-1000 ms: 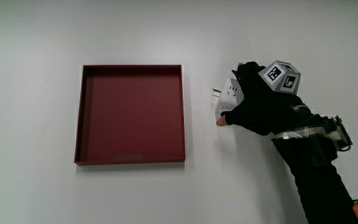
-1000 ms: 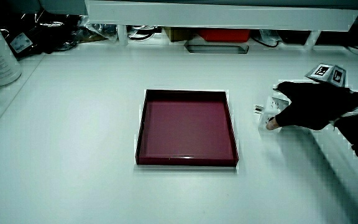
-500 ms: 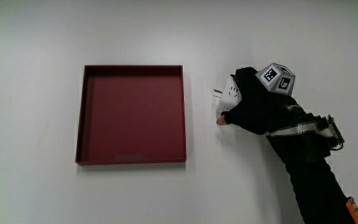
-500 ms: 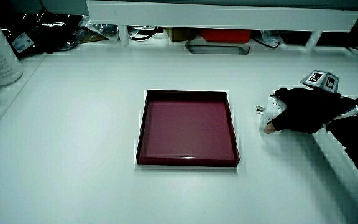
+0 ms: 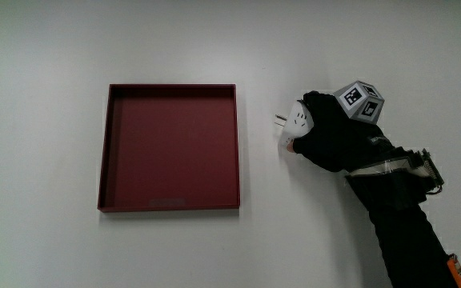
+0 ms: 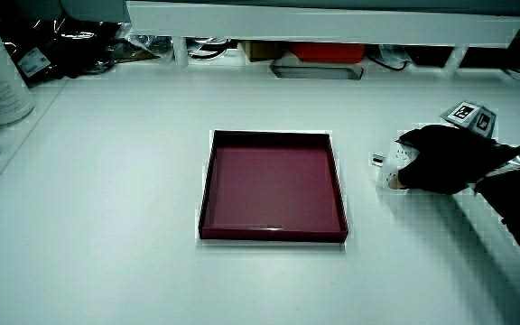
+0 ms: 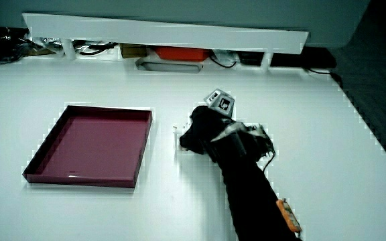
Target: Pick socket
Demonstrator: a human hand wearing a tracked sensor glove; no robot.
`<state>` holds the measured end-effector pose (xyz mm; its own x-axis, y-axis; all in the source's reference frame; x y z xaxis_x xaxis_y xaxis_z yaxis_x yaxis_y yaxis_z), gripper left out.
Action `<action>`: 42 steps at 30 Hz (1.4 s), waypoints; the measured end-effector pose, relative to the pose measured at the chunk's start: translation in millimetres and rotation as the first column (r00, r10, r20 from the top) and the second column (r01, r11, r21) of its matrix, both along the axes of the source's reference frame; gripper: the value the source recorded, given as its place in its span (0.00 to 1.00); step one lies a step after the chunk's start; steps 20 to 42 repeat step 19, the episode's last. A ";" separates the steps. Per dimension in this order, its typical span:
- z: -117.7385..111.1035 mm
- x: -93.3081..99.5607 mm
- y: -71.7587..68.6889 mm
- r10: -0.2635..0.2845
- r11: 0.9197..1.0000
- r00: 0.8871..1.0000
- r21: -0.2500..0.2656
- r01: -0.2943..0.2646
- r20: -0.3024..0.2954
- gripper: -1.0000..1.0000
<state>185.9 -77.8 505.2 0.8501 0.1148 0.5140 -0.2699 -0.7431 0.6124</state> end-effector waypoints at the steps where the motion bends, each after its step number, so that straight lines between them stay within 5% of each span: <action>1: -0.5 0.2 0.5 0.001 1.000 1.000 0.013 -0.001 0.003 0.98; 11: -37.0 -15.2 -0.2 -0.046 0.995 0.996 0.088 0.039 0.078 1.00; 19: -74.4 -52.8 5.8 -0.148 0.981 0.978 0.149 0.127 0.144 1.00; 42: -74.4 -52.8 5.8 -0.148 0.981 0.978 0.149 0.127 0.144 1.00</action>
